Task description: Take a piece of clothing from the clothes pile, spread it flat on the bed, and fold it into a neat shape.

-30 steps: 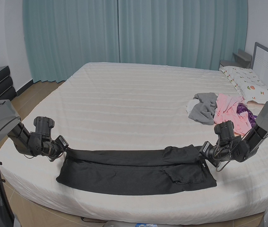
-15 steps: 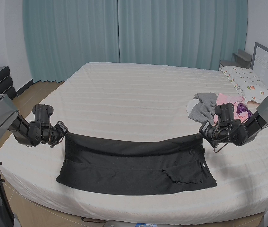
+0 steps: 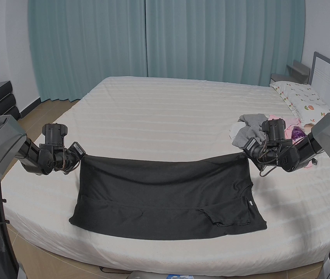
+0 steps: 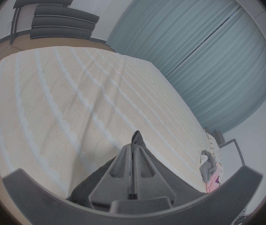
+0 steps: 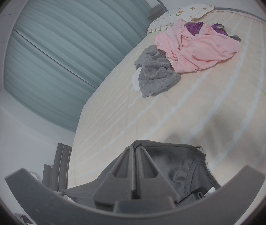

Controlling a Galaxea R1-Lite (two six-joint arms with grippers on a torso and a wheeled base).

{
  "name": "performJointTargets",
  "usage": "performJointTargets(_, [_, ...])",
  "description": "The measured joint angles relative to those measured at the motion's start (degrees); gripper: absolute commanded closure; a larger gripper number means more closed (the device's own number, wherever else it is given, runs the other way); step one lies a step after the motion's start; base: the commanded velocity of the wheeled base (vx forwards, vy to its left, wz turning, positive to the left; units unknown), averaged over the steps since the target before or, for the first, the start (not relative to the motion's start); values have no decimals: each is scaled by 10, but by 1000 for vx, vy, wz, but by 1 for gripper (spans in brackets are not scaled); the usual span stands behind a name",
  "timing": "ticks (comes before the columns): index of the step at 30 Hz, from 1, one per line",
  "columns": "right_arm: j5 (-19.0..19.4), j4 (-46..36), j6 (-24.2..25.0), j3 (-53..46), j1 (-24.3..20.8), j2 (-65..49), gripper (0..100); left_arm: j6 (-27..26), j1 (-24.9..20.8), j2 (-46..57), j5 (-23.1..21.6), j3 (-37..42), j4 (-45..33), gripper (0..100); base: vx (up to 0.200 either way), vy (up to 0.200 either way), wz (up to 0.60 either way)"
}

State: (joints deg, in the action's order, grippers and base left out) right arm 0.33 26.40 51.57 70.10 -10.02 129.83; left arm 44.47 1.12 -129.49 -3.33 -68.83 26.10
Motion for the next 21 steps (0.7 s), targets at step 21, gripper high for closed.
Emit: performJointTargets(21, [8, -2, 0, -35, 15, -15, 100, -4, 9, -9, 2, 6, 0, 100, 0, 0, 0])
